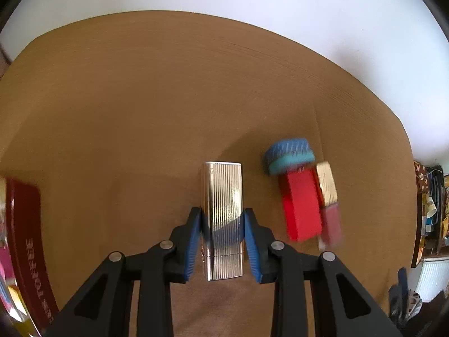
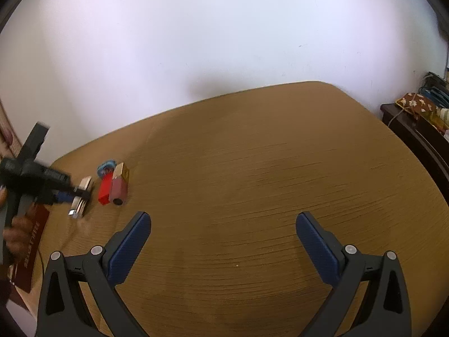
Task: Organize rigid objects
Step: 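Move the left tool to the silver ribbed case and grasp it, then hold the silver case with the left tool while the right tool grasps the pink lipstick tube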
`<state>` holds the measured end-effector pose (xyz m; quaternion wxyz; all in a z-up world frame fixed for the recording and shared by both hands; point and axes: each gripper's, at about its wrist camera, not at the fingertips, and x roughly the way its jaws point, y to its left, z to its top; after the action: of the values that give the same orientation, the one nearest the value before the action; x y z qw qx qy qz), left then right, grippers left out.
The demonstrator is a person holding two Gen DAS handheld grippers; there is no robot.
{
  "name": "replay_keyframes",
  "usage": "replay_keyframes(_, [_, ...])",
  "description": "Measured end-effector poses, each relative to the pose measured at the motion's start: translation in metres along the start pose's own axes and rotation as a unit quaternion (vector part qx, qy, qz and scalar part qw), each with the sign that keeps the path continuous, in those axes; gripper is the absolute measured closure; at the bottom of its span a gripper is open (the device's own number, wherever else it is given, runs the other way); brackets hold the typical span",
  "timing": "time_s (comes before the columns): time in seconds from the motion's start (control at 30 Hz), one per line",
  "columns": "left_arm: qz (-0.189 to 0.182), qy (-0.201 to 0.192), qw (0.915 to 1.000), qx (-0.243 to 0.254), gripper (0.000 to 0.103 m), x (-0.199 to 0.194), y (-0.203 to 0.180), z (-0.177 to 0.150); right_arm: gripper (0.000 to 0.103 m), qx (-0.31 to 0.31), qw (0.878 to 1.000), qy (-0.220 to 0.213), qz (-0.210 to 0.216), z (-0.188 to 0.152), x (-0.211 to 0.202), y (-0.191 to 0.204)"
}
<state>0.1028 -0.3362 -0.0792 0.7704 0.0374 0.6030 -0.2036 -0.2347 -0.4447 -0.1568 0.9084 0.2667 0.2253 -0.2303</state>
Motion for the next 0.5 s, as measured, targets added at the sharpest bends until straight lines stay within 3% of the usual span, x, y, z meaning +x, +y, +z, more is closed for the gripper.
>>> replay_keyframes(0.03, [-0.006,-0.004,1.0000,-0.001,0.073,-0.006,0.001,-0.008,0.002,-0.001,1.000,0.002,0.009,0.000,0.000,0.002])
replay_keyframes(0.13, [-0.023,-0.010,0.9997,0.000,0.073,-0.024,0.008,-0.031,0.021,-0.041,0.998,0.038,0.035,0.004,0.010,0.022])
replay_keyframes(0.2, [-0.035,-0.022,0.9992,-0.001,0.073,-0.045,0.019,-0.051,0.034,-0.074,0.992,0.065,0.079,0.009,0.017,0.045])
replay_keyframes(0.3, [-0.050,-0.036,0.9981,-0.009,0.073,-0.071,0.036,-0.070,0.042,-0.102,0.982,0.094,0.126,0.021,0.031,0.078])
replay_keyframes(0.4, [-0.056,-0.039,0.9976,-0.016,0.073,-0.091,0.047,-0.095,0.062,-0.144,0.972,0.123,0.141,0.034,0.055,0.110])
replay_keyframes(0.5, [-0.061,-0.031,0.9975,-0.020,0.073,-0.103,0.060,-0.113,0.065,-0.160,0.966,0.147,0.141,0.040,0.078,0.126])
